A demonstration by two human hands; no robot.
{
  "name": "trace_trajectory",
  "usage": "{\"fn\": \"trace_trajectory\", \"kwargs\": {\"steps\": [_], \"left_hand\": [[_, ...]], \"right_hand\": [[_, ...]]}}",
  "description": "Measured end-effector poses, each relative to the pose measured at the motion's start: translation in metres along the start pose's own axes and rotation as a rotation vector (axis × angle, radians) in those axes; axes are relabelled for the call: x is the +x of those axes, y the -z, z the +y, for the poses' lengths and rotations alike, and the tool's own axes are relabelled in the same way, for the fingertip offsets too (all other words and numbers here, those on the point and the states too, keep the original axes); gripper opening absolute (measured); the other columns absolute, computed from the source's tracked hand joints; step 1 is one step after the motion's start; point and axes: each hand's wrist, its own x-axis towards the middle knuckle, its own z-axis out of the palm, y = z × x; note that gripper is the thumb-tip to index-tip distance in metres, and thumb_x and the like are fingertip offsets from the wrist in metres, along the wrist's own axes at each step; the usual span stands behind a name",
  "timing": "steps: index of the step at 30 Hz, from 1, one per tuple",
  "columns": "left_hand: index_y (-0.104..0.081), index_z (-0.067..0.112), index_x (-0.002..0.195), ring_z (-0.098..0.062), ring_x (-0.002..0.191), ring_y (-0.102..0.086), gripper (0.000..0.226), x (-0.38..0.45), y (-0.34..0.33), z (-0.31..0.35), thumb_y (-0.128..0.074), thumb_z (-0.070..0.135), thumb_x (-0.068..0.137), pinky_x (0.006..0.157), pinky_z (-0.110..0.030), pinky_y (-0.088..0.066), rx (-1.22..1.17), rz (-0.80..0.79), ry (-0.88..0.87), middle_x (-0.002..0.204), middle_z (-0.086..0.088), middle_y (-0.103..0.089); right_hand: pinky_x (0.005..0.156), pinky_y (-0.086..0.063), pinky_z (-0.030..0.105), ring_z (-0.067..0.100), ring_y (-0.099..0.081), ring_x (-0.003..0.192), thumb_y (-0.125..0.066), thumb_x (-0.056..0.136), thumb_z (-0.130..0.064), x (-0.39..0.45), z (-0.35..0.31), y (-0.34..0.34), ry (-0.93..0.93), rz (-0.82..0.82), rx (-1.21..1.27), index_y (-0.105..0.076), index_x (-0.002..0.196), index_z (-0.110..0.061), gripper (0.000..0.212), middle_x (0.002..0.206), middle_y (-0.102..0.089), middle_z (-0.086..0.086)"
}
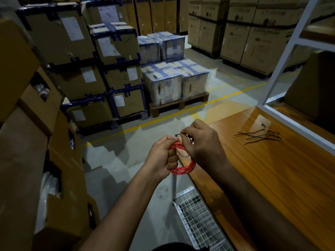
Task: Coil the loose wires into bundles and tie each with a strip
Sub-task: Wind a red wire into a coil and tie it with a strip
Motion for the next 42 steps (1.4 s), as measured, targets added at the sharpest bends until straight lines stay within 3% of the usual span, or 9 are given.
{"fn": "trace_trajectory", "kwargs": {"steps": [15, 25, 29, 32, 37, 40, 42], "left_hand": [[-0.047, 0.014, 0.078, -0.007, 0.036, -0.020, 0.025, 0.002, 0.000, 0.005, -0.046, 0.015, 0.103, 0.034, -0.016, -0.016, -0.111, -0.001, 0.026, 0.049, 0.002, -0.025], [-0.054, 0.014, 0.081, -0.010, 0.039, -0.022, 0.023, 0.000, -0.001, 0.002, -0.047, 0.017, 0.103, 0.036, -0.018, -0.017, 0.074, -0.004, -0.076, 0.054, -0.002, -0.027], [-0.054, 0.013, 0.083, -0.009, 0.036, -0.020, 0.023, 0.001, 0.003, 0.003, -0.046, 0.016, 0.104, 0.036, -0.016, -0.017, 0.067, 0.017, -0.093, 0.051, -0.002, -0.025], [-0.057, 0.013, 0.085, -0.010, 0.038, -0.020, 0.020, 0.000, 0.005, 0.003, -0.049, 0.017, 0.103, 0.036, -0.018, -0.018, 0.117, 0.020, -0.109, 0.052, -0.001, -0.026], [-0.057, 0.011, 0.092, -0.013, 0.042, -0.022, 0.017, -0.001, -0.001, -0.003, -0.048, 0.019, 0.104, 0.038, -0.020, -0.018, 0.216, 0.013, -0.126, 0.055, -0.003, -0.030], [-0.056, 0.011, 0.093, -0.011, 0.040, -0.018, 0.013, -0.001, -0.001, -0.004, -0.049, 0.018, 0.103, 0.038, -0.016, -0.017, 0.167, 0.005, -0.092, 0.056, -0.002, -0.026], [-0.056, 0.011, 0.093, -0.010, 0.040, -0.017, 0.014, -0.001, -0.001, -0.006, -0.049, 0.017, 0.103, 0.039, -0.016, -0.016, 0.155, -0.005, -0.087, 0.057, -0.003, -0.024]], "right_hand": [[0.055, -0.046, 0.027, 0.015, -0.052, 0.066, -0.069, 0.088, -0.010, 0.005, 0.000, 0.003, 0.041, 0.005, -0.017, -0.072, 0.084, -0.004, 0.008, 0.078, -0.058, 0.006], [0.061, -0.035, 0.023, 0.019, -0.056, 0.071, -0.071, 0.088, -0.015, 0.010, -0.002, 0.001, 0.070, -0.088, -0.072, -0.075, 0.091, -0.005, 0.011, 0.081, -0.059, 0.006], [0.062, -0.040, 0.014, 0.005, -0.056, 0.070, -0.073, 0.086, -0.030, 0.012, 0.000, 0.009, -0.069, -0.106, 0.031, -0.074, 0.110, -0.015, 0.028, 0.083, -0.066, -0.003], [0.060, -0.050, 0.013, 0.001, -0.062, 0.066, -0.075, 0.084, -0.026, 0.011, -0.001, 0.015, -0.105, -0.079, 0.085, -0.078, 0.094, -0.018, 0.013, 0.076, -0.070, -0.007], [0.053, -0.044, 0.005, -0.004, -0.062, 0.061, -0.071, 0.087, -0.028, 0.018, -0.001, 0.005, -0.240, -0.166, 0.097, -0.079, 0.083, -0.019, 0.013, 0.071, -0.071, -0.010], [0.045, -0.038, 0.015, 0.002, -0.056, 0.050, -0.065, 0.091, -0.049, 0.022, 0.009, 0.003, -0.544, -0.192, 0.402, -0.075, 0.071, -0.016, 0.039, 0.060, -0.066, -0.007], [0.041, -0.030, 0.021, 0.008, -0.046, 0.046, -0.061, 0.091, -0.052, 0.023, 0.014, 0.002, -0.755, -0.299, 0.567, -0.072, 0.070, -0.009, 0.049, 0.058, -0.062, -0.003]]}}
